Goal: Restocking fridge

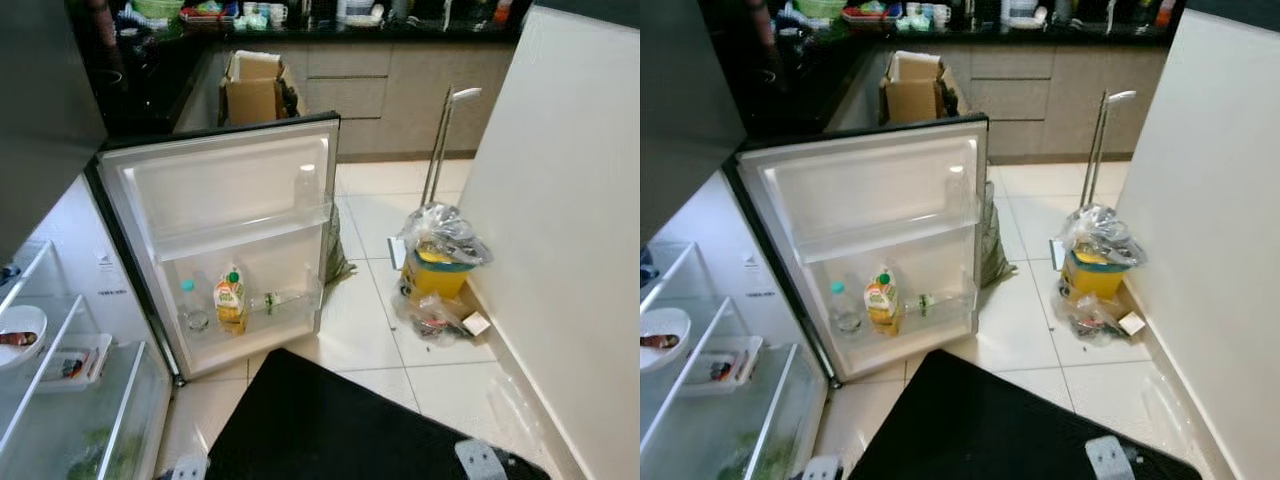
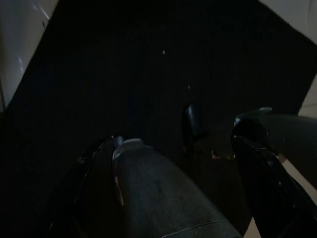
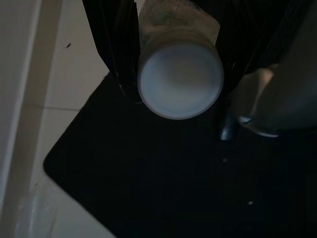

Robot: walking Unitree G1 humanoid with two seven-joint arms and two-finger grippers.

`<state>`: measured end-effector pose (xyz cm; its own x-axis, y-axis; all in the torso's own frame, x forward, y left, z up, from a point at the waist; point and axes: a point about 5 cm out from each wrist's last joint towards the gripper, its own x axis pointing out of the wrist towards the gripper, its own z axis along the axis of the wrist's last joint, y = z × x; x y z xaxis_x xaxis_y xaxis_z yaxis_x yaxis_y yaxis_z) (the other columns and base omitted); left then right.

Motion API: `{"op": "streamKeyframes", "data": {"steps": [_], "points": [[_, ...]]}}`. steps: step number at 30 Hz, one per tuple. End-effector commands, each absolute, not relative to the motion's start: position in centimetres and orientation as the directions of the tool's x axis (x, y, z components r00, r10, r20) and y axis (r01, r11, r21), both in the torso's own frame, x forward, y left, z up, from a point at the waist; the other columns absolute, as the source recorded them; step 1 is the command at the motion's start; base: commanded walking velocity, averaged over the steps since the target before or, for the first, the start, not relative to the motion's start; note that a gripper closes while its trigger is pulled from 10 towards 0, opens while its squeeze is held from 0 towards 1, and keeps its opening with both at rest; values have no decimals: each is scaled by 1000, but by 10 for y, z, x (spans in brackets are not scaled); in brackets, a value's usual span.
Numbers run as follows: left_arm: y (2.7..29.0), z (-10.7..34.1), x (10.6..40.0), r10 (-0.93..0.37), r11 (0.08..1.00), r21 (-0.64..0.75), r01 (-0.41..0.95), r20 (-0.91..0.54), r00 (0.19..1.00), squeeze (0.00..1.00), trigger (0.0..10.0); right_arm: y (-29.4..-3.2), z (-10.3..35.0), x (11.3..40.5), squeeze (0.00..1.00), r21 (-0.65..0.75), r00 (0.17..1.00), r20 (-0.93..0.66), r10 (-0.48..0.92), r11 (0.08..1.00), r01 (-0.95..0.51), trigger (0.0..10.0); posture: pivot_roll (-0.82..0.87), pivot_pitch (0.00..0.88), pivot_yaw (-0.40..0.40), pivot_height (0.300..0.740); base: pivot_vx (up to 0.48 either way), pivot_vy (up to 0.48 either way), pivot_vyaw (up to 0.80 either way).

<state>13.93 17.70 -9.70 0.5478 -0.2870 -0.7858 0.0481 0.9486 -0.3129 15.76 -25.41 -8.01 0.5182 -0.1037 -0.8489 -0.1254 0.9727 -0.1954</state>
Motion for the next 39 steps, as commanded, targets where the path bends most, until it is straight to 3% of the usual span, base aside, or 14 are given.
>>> {"op": "streamKeyframes", "data": {"steps": [1,8,17,39], "points": [[178,-98,136,-272,953,-303,33,-797,540,0,10000,-251,-82,156,0,-189,518,-850,-98,974,-126,10000,-41,0,-15,740,0,0,0],[177,-98,137,-276,950,-311,30,-791,547,0,10000,-250,-81,157,0,-194,522,-848,-94,971,-140,10000,-41,0,-15,740,0,0,0],[179,-98,138,-248,954,-299,2,-790,561,0,10000,-250,-80,160,0,-199,531,-842,-92,969,-147,10000,-42,0,-17,740,0,-463,0],[185,-99,137,-179,968,-247,-48,-812,555,0,10000,-246,-78,165,0,-209,541,-839,-53,951,-230,10000,-43,0,-16,740,0,0,0]]}}
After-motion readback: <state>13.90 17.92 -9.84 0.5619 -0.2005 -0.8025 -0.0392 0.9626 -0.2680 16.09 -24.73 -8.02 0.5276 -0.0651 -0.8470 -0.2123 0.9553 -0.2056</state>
